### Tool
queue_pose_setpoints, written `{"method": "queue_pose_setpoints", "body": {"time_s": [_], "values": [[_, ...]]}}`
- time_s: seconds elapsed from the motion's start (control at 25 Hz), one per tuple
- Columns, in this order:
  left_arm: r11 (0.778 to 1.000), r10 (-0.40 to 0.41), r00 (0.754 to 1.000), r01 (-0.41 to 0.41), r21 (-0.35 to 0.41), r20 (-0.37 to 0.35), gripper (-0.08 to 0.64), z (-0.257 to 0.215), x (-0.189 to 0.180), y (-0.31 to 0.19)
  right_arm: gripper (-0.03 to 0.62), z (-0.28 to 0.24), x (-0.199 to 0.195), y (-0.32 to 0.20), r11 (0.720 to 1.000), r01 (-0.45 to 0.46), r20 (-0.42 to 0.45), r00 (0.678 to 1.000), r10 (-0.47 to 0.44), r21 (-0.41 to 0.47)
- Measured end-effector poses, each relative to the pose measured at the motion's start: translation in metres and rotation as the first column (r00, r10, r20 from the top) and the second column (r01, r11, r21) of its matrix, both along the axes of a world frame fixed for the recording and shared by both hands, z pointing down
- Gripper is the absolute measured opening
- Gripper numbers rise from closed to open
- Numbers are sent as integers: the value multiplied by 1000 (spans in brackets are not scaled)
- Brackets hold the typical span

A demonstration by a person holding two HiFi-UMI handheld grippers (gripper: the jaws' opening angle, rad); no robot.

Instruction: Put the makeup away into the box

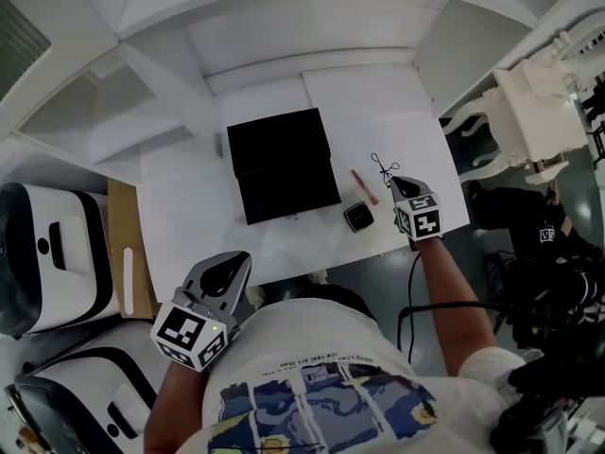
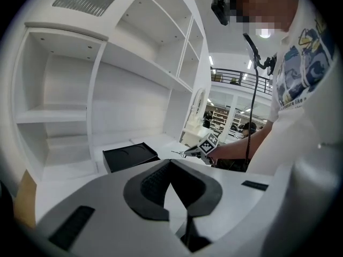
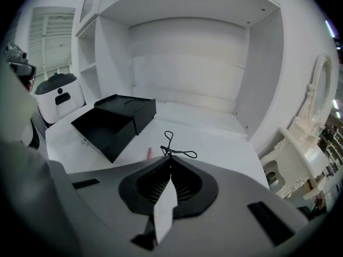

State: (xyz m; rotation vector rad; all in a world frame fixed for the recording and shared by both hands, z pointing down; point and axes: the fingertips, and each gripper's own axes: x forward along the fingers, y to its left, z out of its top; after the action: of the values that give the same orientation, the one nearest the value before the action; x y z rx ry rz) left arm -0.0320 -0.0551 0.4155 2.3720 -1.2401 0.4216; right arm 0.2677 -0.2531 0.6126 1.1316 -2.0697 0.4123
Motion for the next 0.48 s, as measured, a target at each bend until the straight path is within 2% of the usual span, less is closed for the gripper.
{"method": "queue_pose_setpoints", "body": {"time_s": [0.48], "values": [[999,8,999,-7,39,-34,14,-5,-39,16,28,-48,-84,40,993,115,-3,993,-114,26]]}}
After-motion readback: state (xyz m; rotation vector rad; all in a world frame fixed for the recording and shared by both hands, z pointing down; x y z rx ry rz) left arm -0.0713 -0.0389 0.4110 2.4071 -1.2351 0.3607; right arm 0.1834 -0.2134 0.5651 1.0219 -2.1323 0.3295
